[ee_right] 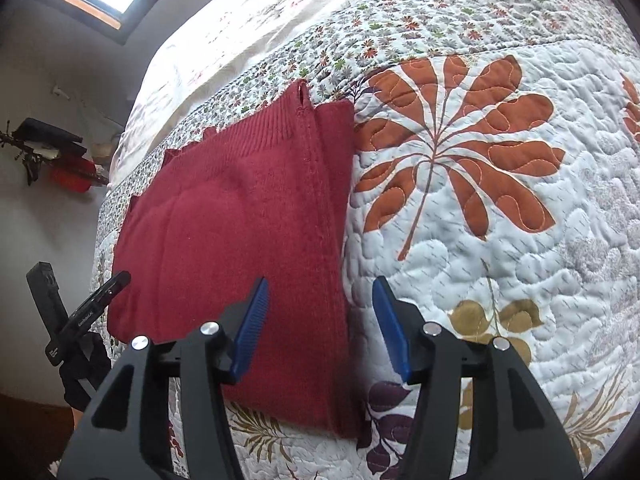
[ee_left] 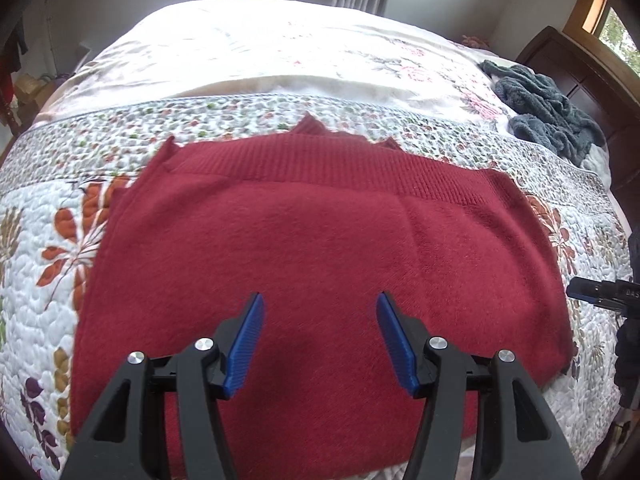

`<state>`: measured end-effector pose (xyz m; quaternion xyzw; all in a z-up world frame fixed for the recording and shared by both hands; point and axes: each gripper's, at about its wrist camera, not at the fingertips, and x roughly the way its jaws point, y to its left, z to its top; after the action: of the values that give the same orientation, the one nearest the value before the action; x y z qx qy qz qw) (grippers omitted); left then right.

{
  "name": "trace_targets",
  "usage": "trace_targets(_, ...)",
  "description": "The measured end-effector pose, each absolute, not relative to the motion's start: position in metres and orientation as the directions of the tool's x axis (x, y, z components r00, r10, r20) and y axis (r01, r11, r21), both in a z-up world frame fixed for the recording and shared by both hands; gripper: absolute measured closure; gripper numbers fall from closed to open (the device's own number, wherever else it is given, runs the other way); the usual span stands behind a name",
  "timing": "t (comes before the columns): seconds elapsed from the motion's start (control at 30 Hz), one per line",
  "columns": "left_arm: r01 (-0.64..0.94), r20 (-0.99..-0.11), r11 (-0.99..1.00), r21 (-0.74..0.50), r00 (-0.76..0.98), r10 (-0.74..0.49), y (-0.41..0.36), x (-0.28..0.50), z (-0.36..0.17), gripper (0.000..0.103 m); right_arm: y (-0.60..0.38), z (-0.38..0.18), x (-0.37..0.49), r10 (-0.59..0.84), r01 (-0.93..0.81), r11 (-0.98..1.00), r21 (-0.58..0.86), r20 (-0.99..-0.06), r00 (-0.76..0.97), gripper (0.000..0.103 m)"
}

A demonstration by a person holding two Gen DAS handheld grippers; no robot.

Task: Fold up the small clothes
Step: 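Grasp the sweater side edge with the right tool and fold it toward the middle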

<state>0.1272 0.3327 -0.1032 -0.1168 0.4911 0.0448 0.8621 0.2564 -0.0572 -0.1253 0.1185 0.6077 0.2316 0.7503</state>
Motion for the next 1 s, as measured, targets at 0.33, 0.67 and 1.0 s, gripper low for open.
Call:
trace_targets(0.33, -0.200, -0.883, 0.968, -0.152, 0.467, -0.042, 0.329, 0.150, -0.132, 0.042, -0.048, -0.156, 0.274, 0.554, -0.155, 0.829, 0.537, -0.827, 0.096, 0.056)
trace_targets(0.67, -0.181, -0.879, 0.969, -0.171, 0.472, -0.067, 0.334, 0.149, -0.138, 0.042, -0.047, -0.183, 0.282, 0.623, -0.076, 0.783, 0.618, -0.778, 0.080, 0.083)
trace_targets(1.0, -0.164, -0.877, 0.975, -0.148, 0.477, -0.053, 0.330, 0.150, -0.143, 0.040, -0.053, -0.189, 0.281, 0.621, -0.062, 0.784, 0.618, -0.778, 0.096, 0.085)
